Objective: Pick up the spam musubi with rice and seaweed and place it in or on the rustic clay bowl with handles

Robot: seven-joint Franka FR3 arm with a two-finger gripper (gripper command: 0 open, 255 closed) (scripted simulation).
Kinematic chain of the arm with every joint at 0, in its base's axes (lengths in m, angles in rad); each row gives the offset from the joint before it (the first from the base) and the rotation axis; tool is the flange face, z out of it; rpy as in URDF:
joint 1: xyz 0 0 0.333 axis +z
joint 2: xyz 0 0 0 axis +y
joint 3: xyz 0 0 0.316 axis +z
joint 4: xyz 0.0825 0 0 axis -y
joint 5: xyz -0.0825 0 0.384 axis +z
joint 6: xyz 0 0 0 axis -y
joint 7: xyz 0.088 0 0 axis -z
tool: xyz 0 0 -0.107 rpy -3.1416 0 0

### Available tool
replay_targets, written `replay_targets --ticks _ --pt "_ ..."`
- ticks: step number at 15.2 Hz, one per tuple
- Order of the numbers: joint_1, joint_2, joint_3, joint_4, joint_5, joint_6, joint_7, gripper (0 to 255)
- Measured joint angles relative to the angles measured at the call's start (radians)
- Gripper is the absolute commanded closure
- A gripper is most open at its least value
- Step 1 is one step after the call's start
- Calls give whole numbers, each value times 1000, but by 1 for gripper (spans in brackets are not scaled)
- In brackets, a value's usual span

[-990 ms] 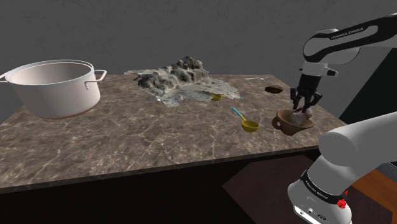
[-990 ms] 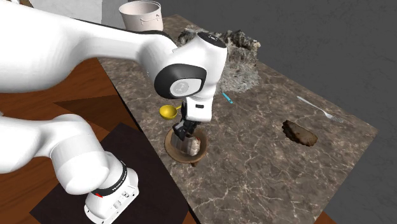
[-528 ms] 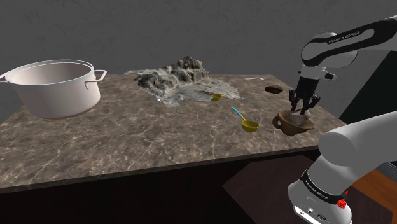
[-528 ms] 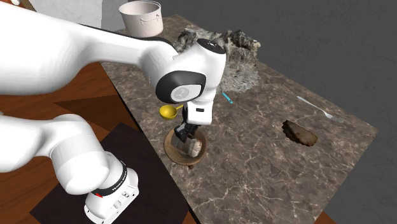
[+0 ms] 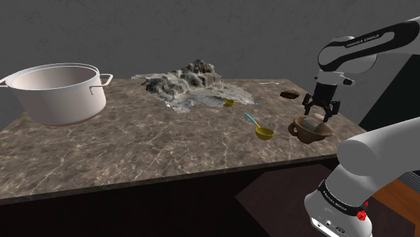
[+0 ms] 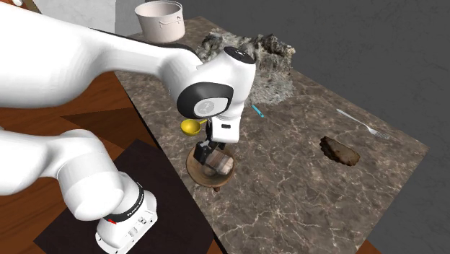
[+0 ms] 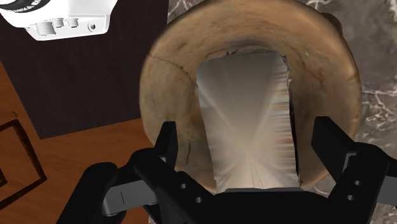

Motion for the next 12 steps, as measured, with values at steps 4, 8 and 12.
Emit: replay_targets --ticks 4,8,12 --pt "-1 -24 9 53 4 -75 -2 0" --pt "7 -16 16 111 15 -126 -3 0" --pt "7 -15 17 115 16 -130 -2 0"
